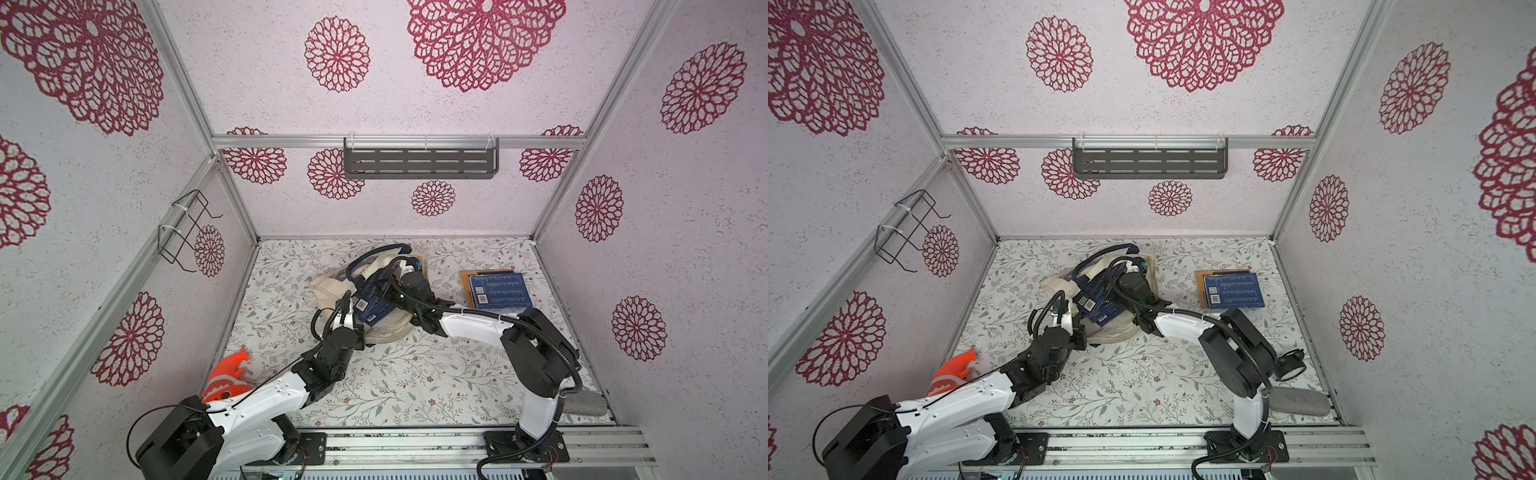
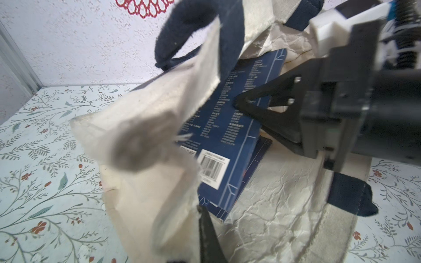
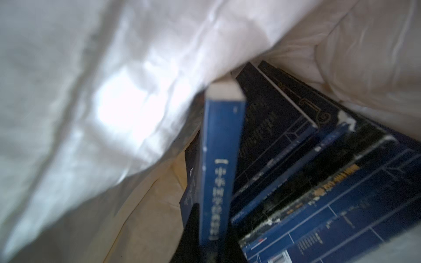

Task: Take out the books from the canvas bag
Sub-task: Pick up the book from the canvas bag.

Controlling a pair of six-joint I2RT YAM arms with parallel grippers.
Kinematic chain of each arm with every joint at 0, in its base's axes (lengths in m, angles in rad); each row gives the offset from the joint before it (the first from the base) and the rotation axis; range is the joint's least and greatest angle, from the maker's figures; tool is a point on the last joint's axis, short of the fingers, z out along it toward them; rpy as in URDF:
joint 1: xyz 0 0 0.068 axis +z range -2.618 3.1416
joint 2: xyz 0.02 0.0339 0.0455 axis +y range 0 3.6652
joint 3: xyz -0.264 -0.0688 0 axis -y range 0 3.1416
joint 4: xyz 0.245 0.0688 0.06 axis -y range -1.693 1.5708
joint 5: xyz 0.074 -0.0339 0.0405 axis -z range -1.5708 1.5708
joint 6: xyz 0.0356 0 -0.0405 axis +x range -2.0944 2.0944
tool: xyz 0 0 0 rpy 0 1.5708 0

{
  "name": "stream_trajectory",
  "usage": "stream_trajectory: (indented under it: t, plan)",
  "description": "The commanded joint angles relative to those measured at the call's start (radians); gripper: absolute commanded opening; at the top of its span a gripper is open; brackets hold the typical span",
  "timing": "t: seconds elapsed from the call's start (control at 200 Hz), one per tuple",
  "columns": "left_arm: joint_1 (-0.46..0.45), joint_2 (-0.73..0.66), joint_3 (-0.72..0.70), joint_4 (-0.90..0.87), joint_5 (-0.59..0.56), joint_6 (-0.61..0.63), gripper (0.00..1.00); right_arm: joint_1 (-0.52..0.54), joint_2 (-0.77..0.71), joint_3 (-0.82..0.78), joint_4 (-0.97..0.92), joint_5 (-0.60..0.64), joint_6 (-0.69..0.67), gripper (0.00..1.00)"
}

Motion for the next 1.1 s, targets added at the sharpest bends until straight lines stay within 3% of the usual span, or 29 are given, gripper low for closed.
stream_trajectory:
  t: [0.0, 0.325, 0.761, 0.926, 1.096]
  plan:
    - [-0.024, 0.001, 0.012, 0.031, 0.006, 0.005, 0.00, -0.009, -0.078, -0.019, 0.052, -0.034, -0.079, 0.04]
    - [-0.025, -0.004, 0.014, 0.023, -0.003, 0.005, 0.00, -0.027, -0.274, -0.173, 0.027, -0.073, -0.187, 0.00]
    - [-0.025, 0.007, 0.018, 0.019, -0.004, 0.000, 0.00, -0.146, -0.725, -0.426, -0.021, -0.114, -0.421, 0.00]
    - [-0.025, 0.011, 0.025, 0.013, -0.002, 0.000, 0.00, -0.180, -0.913, -0.465, -0.085, 0.028, -0.519, 0.00]
    - [-0.025, 0.023, 0.029, 0.012, -0.001, 0.000, 0.00, -0.281, -0.988, -0.475, -0.141, 0.127, -0.494, 0.00]
